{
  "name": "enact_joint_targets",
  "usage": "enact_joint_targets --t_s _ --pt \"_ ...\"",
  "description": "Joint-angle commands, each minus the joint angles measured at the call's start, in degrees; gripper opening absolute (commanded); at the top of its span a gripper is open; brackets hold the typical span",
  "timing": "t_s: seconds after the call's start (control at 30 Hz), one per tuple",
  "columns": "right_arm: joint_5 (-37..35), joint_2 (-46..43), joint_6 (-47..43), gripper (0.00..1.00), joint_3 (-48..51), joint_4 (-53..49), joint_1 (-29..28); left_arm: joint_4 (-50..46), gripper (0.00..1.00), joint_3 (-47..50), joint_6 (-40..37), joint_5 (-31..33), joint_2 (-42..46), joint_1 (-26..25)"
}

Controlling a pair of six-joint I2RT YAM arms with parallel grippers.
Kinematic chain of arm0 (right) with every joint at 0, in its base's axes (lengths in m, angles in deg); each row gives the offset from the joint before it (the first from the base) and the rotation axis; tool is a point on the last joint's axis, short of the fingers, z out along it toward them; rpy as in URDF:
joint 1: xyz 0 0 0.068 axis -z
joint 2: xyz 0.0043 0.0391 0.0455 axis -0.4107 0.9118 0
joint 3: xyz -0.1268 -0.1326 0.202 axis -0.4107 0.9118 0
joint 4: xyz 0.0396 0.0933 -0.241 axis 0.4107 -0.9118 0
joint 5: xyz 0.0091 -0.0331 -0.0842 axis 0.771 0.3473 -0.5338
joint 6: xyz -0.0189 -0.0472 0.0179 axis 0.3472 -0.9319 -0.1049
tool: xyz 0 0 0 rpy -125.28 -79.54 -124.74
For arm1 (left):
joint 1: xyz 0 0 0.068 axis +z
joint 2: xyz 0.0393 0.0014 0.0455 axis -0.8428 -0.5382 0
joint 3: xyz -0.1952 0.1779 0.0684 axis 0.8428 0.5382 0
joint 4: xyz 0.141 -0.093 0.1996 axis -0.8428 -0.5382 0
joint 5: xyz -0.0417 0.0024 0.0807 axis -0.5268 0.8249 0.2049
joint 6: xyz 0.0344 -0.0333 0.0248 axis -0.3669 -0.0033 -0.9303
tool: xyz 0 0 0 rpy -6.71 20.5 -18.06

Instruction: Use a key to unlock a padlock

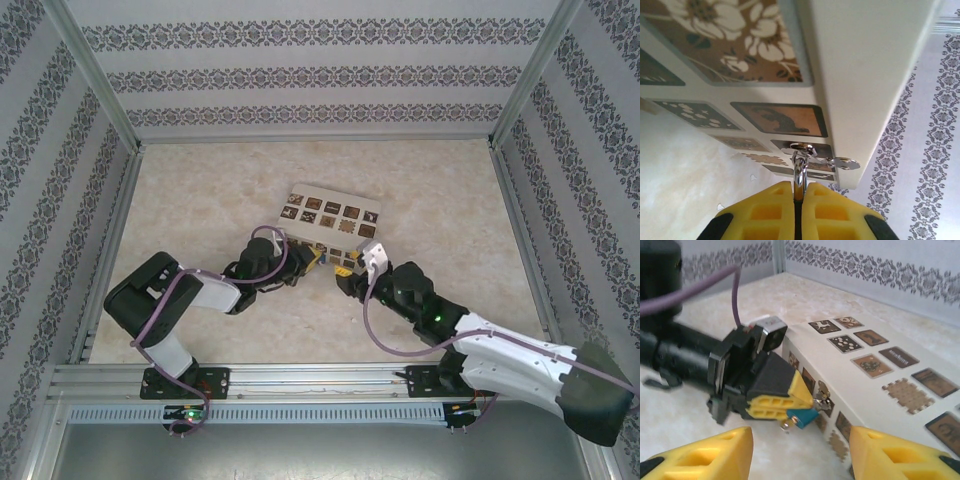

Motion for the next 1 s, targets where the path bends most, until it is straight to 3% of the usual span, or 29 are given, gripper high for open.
enact_joint_targets --t_s 0.0,0.23,0.37,0.77,0.97 --pt "-1.7 -1.7 -19.9 0.58 -1.8 -6.8 -1.4 0.8 0.0 -1.2 1.6 2.8 2.3 -2.1" --pt "-1.9 1.1 -36.9 0.63 -5.7 -15.0 -1.7 -3.1 0.0 -2.2 2.9 6.0 3.7 -4.5" --pt "-2.4 4.0 -42.1 0.63 -7.2 -17.2 -1.8 -3.2 0.0 -2.5 4.3 7.3 4.0 -5.3" --pt "-0.9 12.4 -44.1 0.6 -10.0 -15.1 -1.7 -8.5 0.0 -3.9 7.4 9.0 6.6 -6.2" --pt "0.3 16.5 -43.1 0.51 -11.7 -13.1 -1.6 -9.4 0.0 -4.3 7.7 9.2 7.1 -6.2"
